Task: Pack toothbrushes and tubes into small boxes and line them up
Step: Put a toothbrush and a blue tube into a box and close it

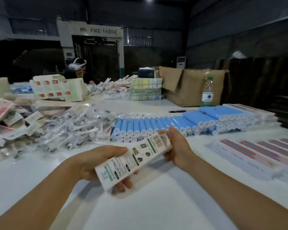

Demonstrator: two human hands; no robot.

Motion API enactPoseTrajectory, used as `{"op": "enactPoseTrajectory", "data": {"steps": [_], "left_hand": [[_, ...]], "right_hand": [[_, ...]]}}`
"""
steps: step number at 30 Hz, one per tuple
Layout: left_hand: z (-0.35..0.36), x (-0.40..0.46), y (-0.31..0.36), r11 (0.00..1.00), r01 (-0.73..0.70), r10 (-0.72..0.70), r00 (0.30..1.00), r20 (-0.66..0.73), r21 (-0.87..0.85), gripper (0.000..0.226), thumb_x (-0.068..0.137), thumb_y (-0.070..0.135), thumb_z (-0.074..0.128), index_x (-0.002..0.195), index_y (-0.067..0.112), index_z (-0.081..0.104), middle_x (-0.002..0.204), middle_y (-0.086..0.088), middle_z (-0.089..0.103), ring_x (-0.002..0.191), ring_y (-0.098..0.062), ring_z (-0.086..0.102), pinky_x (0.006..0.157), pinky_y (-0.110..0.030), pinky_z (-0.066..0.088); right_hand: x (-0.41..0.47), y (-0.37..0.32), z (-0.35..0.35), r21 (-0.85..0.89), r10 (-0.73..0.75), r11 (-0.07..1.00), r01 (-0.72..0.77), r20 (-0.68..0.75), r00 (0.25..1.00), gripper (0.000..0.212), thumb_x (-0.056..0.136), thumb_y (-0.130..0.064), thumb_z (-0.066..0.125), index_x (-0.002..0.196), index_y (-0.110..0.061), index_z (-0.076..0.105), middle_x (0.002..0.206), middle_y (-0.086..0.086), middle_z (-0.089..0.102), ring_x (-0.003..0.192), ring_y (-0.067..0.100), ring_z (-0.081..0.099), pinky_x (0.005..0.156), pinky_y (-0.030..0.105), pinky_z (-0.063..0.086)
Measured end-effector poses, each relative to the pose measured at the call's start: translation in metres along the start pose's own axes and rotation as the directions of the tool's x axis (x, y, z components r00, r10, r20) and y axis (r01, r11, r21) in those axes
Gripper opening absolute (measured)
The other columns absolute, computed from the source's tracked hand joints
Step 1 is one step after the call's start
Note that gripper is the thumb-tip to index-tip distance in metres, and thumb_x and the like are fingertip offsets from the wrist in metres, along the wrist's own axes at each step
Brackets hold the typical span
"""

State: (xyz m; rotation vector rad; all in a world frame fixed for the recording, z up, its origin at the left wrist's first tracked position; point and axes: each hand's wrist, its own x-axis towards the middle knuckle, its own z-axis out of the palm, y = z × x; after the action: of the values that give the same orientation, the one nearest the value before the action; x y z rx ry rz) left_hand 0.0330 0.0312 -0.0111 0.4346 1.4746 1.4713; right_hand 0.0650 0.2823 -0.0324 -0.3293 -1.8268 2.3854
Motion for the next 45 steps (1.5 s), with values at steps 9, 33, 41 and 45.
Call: {"op": "enactPoseTrajectory", "data": {"steps": [9, 33, 41, 45], "left_hand": [[0.007, 0.010, -0.004, 0.910, -0.050, 0.195, 0.927, -0.320, 0.412, 0.030, 0.085, 0.027, 0.065, 0.114, 0.019, 0.066, 0.107, -0.003, 0.072, 0.088, -0.015, 0.070, 0.067, -0.026, 0.056], [0.044, 0.074, -0.025, -0.184, 0.524, 0.693, 0.669, -0.268, 0.832, 0.063, 0.094, 0.062, 0.017, 0.144, 0.024, 0.014, 0.133, 0.007, 0.039, 0.117, -0.017, 0.038, 0.092, -0.033, 0.028], [0.031, 0.086, -0.026, -0.151, 0.488, 0.657, 0.699, -0.281, 0.859, 0.075, 0.091, 0.068, 0.022, 0.147, 0.019, 0.010, 0.140, 0.001, 0.032, 0.124, -0.021, 0.031, 0.101, -0.042, 0.020], [0.029, 0.086, -0.026, -0.147, 0.492, 0.652, 0.701, -0.290, 0.858, 0.076, 0.091, 0.068, 0.022, 0.147, 0.019, 0.008, 0.142, 0.000, 0.031, 0.126, -0.023, 0.029, 0.103, -0.043, 0.019]], "right_hand": [[-0.001, 0.005, -0.007, -0.281, -0.032, 0.959, 0.034, 0.010, 0.999, 0.017, 0.089, -0.018, 0.060, 0.076, -0.015, 0.071, 0.073, 0.004, 0.074, 0.058, 0.016, 0.069, 0.045, 0.022, 0.038], [0.099, -0.083, -0.061, -0.984, -0.548, -0.118, -0.130, -0.045, 0.835, 0.022, 0.094, -0.009, 0.043, 0.111, -0.005, 0.056, 0.116, 0.016, 0.051, 0.108, 0.033, 0.049, 0.083, 0.037, 0.043], [0.161, -0.094, -0.090, -0.859, -0.334, -0.327, -0.394, -0.285, 0.898, 0.028, 0.088, -0.021, 0.049, 0.114, -0.014, 0.057, 0.121, 0.007, 0.059, 0.110, 0.028, 0.056, 0.094, 0.043, 0.046], [0.163, -0.098, -0.089, -0.872, -0.298, -0.324, -0.367, -0.274, 0.914, 0.011, 0.085, -0.025, 0.054, 0.088, -0.016, 0.050, 0.109, 0.007, 0.061, 0.091, 0.025, 0.055, 0.086, 0.037, 0.050]]}}
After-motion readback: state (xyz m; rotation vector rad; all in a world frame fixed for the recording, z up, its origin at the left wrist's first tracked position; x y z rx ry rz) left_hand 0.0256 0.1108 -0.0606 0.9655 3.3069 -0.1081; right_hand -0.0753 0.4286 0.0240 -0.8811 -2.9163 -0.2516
